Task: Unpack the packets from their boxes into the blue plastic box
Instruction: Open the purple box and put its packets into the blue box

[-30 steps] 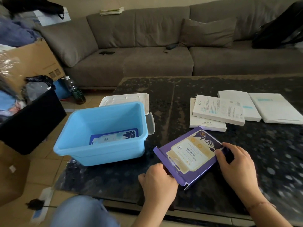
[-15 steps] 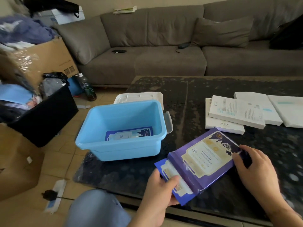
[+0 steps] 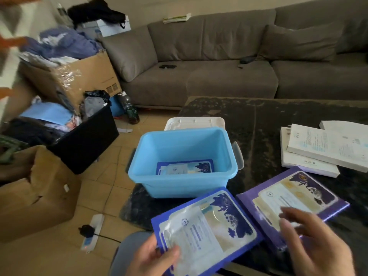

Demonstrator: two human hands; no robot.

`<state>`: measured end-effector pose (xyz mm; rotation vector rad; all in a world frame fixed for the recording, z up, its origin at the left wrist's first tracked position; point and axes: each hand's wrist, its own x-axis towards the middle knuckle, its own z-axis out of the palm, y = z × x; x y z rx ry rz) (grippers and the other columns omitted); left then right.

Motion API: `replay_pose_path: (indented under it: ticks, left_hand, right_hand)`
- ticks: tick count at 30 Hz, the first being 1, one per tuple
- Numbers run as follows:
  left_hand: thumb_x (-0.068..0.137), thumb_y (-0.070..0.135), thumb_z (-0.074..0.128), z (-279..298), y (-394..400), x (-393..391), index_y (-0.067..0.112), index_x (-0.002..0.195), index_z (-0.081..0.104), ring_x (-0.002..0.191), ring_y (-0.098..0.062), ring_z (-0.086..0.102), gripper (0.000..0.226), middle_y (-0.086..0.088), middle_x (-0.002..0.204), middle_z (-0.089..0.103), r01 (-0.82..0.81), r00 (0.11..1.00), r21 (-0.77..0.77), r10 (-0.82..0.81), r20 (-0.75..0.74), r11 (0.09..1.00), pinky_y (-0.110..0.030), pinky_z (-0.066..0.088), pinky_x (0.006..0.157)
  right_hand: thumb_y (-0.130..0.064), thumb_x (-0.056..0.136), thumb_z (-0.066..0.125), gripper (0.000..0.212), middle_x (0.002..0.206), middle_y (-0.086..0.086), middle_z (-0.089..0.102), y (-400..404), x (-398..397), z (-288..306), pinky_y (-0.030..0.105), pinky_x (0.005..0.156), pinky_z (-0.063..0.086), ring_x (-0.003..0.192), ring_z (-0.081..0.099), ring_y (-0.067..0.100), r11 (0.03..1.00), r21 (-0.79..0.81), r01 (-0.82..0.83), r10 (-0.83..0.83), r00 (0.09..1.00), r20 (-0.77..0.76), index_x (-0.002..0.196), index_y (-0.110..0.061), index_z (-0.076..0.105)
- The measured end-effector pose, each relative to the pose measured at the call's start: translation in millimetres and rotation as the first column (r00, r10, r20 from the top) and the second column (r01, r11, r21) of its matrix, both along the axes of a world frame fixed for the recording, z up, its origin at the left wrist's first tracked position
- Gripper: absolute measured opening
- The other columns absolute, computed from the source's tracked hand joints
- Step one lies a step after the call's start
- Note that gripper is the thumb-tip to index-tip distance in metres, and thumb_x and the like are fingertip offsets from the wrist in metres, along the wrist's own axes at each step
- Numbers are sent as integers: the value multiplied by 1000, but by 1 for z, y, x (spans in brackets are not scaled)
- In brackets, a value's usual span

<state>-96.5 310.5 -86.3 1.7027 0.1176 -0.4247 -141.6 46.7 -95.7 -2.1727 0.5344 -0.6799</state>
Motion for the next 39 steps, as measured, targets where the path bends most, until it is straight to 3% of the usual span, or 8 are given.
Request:
replay_pose_path:
  ticks: [6,8,10,11,12,14,31,39]
  left_hand:
    - [62,3,91,3,-2,-1,6,98,73,42,7,56,40,2,54,64,-38,995,-100,46,84,994,-4,44,55]
    - [66,-10,79,4,-7,1,-1,103,67,52,0,64,40,-6,67,72,-20,1000,-187,22,10,982,-8,47,55]
    - [59,2,82,2,-12,3,5,100,71,70,-16,73,42,-18,79,75,-33,999,-264,35,2,964,-19,55,65]
    - [50,11,84,2,-14,4,6,100,74,80,-26,74,51,-23,86,75,-38,999,-298,38,-6,954,-29,58,75]
    - [44,16,83,5,-18,4,7,101,76,88,-36,72,58,-26,92,73,-35,999,-349,35,-6,936,-39,56,84]
    - [44,22,81,12,-19,8,21,103,77,93,-39,71,58,-24,97,74,-6,998,-407,32,56,913,-44,55,86]
    - [64,6,85,35,-38,26,3,101,75,75,-29,74,39,-21,91,74,-1,1000,-620,-19,-25,785,-32,59,59]
    - [53,9,87,27,-36,31,16,96,78,99,-39,71,44,-23,105,73,101,995,-551,-76,68,828,-43,60,79]
  right_hand:
    - [-52,44,79,82,50,29,35,87,11,10,26,26,30,45,50,4,777,629,16,-113,987,115,59,19,39]
    - [-23,65,60,36,51,22,41,93,14,4,2,81,32,55,50,-15,646,756,-111,-120,962,244,66,11,46]
    - [-45,57,69,58,68,21,60,92,9,9,-1,81,-23,68,58,-10,580,810,-91,-206,945,253,87,3,59]
    - [-29,48,89,62,81,24,67,93,2,16,-12,76,13,63,65,9,500,857,-125,-173,955,241,99,-7,63]
    - [-11,60,88,53,84,21,71,86,9,24,15,40,48,55,66,20,451,884,-125,-88,979,184,107,-17,63]
    - [5,63,81,59,90,9,75,65,15,20,24,42,54,69,69,25,459,887,-59,-46,995,90,111,-25,62]
    - [-38,52,74,37,80,6,76,60,12,68,54,84,54,80,73,33,654,755,-43,-141,974,177,83,-18,76]
    - [-32,52,84,37,70,11,74,40,13,102,32,49,58,60,72,23,696,679,-234,199,971,131,84,-18,72]
